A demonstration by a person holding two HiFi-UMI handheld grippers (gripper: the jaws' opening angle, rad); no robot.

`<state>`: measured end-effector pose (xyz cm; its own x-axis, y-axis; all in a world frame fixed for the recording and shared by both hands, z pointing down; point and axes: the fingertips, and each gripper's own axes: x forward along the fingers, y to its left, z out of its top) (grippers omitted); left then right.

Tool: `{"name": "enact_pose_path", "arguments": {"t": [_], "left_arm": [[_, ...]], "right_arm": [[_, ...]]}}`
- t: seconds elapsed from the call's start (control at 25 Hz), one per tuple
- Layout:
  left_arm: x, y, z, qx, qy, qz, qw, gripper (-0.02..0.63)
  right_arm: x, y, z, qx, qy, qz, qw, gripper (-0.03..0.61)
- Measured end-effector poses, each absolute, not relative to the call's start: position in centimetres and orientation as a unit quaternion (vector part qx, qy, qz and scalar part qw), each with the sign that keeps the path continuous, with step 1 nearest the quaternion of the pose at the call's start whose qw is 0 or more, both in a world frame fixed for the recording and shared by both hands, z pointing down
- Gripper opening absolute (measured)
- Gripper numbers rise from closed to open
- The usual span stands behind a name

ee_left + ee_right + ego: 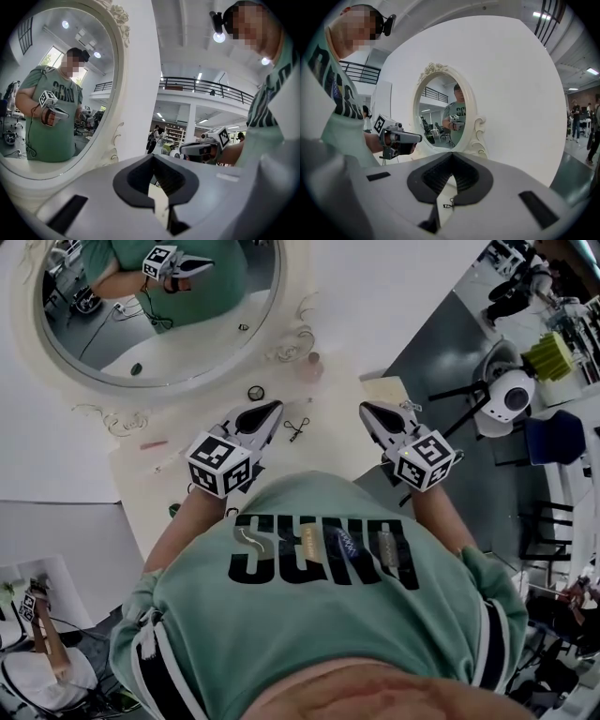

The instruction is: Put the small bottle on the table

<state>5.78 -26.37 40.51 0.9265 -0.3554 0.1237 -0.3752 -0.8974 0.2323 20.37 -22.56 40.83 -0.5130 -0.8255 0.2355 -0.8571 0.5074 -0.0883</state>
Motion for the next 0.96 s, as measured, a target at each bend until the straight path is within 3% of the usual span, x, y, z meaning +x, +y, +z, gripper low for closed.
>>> {"name": "enact_pose_path", "arguments": {"t": [0.96], "left_arm": [[6.16,-25.62,40.14,0.976,-0.177,0.036,0.123,0.009]], "right_arm": [[20.50,-21.77,40.93,0.487,-0.864,0.089,0.095,-0.007]]}}
